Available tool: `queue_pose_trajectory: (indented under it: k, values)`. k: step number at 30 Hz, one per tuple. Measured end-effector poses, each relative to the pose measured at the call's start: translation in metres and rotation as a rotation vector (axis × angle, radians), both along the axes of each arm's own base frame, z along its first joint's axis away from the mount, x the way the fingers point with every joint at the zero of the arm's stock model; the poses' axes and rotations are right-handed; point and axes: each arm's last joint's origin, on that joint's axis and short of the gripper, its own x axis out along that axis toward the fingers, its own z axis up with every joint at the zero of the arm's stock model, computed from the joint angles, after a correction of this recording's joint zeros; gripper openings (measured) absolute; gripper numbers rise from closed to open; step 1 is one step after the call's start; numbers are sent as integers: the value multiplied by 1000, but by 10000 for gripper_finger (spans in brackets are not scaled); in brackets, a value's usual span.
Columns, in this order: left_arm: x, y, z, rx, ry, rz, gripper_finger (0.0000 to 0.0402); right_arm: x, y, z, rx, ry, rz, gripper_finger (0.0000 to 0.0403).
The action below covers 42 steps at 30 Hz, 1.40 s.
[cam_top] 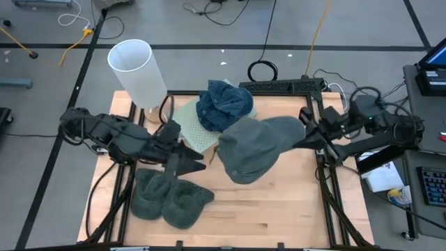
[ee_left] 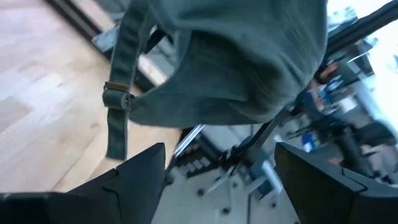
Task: Pick & Place hat
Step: Put the top green cap on the shelf
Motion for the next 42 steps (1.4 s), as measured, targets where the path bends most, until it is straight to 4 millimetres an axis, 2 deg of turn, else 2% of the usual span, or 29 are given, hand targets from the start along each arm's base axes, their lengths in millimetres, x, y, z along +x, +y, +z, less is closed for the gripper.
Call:
queue_pose_trajectory:
  k: [4, 13, 20, 25, 29, 35, 39, 42]
  values:
    - [2, 0, 8, -25, -83, 45, 308, 0, -3, 8, -134, -136, -106, 3]
    - [5, 4, 29, -125, -289, 168, 308, -2, -12, 25, -470, -366, -477, 3]
    - [8, 20, 43, -230, -432, 323, 308, -11, -16, 44, -679, -555, -720, 3]
    - [12, 36, 53, -210, -538, 398, 308, -11, -16, 56, -878, -700, -852, 3]
    - [13, 49, 60, -198, -614, 445, 308, -3, -15, 60, -1105, -759, -967, 3]
    - [20, 63, 63, -182, -685, 478, 308, 21, -15, 56, -1418, -738, -1061, 3]
    - [26, 69, 64, -246, -725, 443, 308, 35, -16, 53, -1548, -712, -1091, 4]
    - [32, 73, 63, -288, -745, 422, 308, 45, -16, 51, -1576, -708, -1103, 5]
